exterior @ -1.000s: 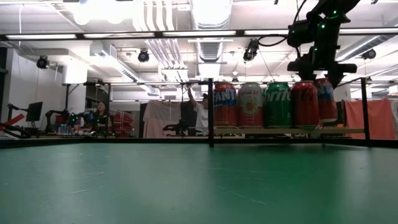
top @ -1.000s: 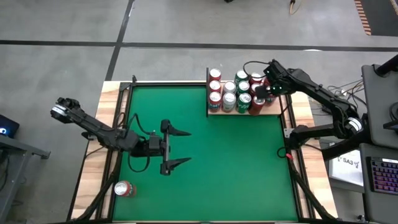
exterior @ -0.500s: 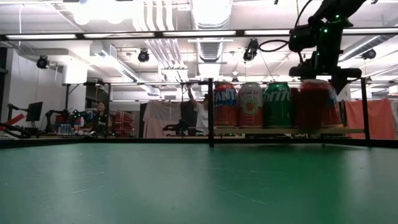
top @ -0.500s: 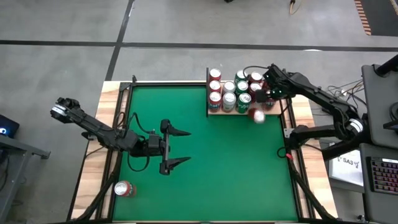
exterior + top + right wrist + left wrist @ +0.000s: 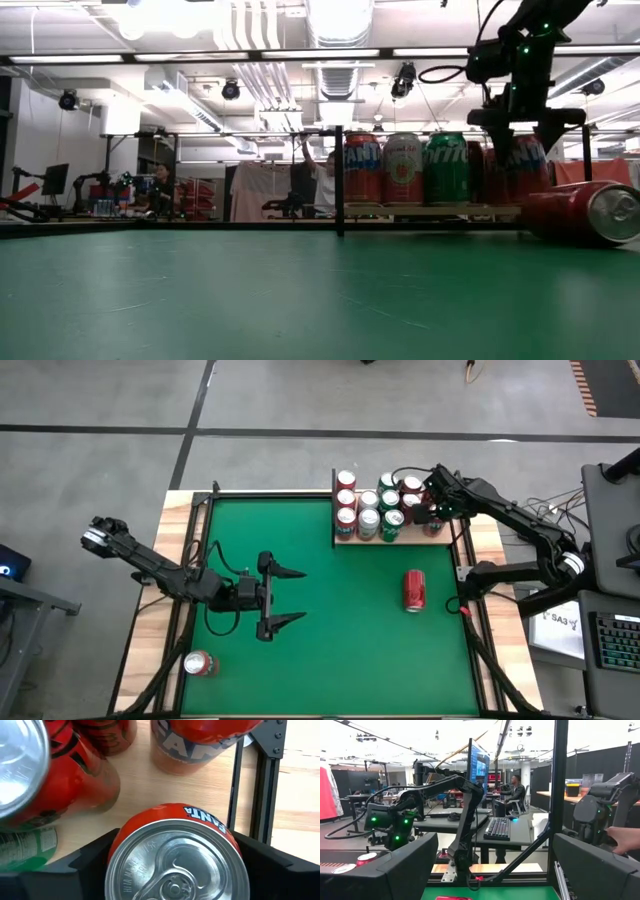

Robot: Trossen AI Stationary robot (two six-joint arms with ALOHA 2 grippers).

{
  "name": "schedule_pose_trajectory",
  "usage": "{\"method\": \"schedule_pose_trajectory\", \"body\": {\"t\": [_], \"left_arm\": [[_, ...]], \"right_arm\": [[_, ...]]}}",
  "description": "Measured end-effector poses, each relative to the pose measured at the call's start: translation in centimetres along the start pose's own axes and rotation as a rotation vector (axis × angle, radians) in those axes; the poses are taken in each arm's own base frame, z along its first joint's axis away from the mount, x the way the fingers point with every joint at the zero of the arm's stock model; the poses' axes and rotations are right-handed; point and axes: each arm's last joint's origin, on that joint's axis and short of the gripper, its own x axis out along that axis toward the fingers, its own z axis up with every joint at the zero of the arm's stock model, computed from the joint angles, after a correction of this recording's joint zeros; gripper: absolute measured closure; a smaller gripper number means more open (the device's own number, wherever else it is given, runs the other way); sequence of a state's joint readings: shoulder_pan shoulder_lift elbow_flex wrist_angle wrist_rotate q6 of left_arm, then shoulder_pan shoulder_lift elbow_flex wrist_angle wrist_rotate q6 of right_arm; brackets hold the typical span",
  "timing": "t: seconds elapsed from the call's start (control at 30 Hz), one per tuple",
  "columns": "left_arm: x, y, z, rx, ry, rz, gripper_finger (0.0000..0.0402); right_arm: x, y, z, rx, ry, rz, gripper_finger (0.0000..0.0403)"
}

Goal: Place canned beverage on shelf
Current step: Put the red soda can on the shelf aligned with the other red soda can

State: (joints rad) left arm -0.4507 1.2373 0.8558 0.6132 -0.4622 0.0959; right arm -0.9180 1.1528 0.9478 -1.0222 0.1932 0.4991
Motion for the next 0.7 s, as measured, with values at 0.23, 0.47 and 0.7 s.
{"method": "schedule_pose_trajectory", "body": {"t": [0.23,0.47,0.7], "left_arm": [[0.0,0.0,-0.1,0.002,0.002,-0.001,0.0022],[0.1,-0.1,-0.2,0.017,0.006,-0.001,0.0022],[0.1,-0.1,-0.2,0.052,0.007,-0.001,0.0022]], "right_arm": [[0.0,0.0,0.0,0.013,-0.006,-0.012,0.0039],[-1.1,-0.1,0.5,0.026,-0.022,-0.009,0.0055],[-2.4,-0.2,1.0,0.041,-0.037,-0.010,0.0065]]}}
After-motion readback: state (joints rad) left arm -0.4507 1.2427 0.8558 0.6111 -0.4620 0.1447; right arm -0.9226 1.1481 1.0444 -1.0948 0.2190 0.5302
